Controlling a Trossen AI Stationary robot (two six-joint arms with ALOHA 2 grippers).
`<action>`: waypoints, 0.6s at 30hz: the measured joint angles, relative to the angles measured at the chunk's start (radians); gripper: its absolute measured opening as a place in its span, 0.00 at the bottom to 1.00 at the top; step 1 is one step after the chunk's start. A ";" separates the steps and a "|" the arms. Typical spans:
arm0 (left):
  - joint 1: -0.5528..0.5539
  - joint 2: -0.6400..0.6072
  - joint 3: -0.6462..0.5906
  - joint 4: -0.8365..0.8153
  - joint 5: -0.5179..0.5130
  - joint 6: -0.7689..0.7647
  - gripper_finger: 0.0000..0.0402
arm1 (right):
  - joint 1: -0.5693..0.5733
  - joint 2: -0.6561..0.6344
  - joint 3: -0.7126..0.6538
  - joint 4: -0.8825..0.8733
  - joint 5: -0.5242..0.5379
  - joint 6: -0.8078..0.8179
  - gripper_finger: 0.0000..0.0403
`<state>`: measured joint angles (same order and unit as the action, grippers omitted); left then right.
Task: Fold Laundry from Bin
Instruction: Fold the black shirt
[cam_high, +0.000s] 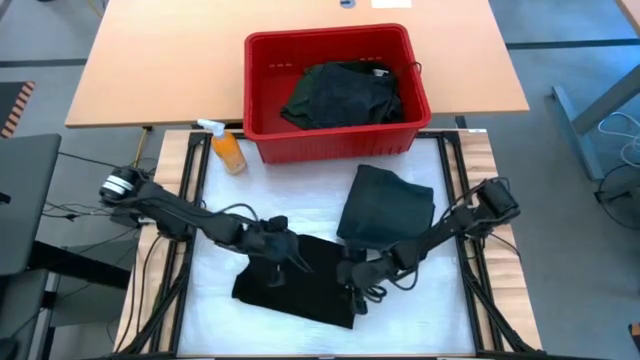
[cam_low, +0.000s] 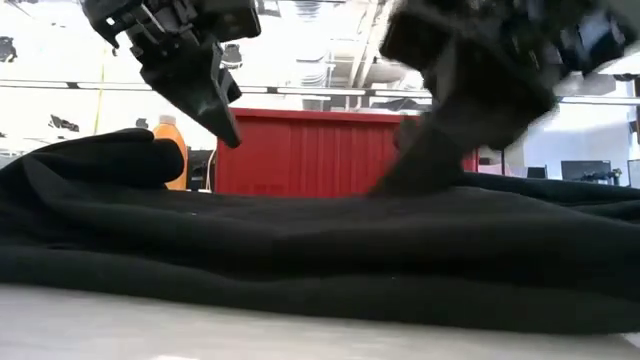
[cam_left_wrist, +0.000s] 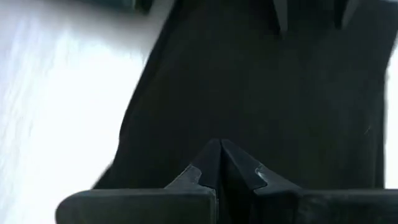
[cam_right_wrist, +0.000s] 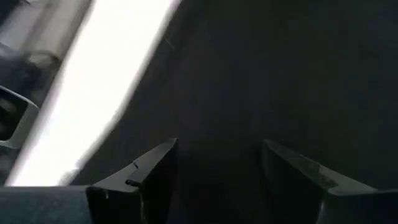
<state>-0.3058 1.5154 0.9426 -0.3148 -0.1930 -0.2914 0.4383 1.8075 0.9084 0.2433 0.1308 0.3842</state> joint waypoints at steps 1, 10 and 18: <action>0.000 0.020 0.036 -0.067 0.005 -0.012 0.00 | 0.003 0.011 -0.003 -0.012 0.004 0.000 0.63; -0.010 0.125 0.221 -0.435 0.096 -0.123 0.00 | 0.007 0.062 0.001 0.009 0.011 -0.019 0.63; -0.075 0.137 0.172 -0.541 0.248 -0.341 0.00 | 0.006 0.062 0.001 0.006 0.030 -0.068 0.63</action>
<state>-0.3806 1.6523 1.1142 -0.8562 0.0549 -0.6325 0.4446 1.8694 0.9096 0.2489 0.1608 0.3162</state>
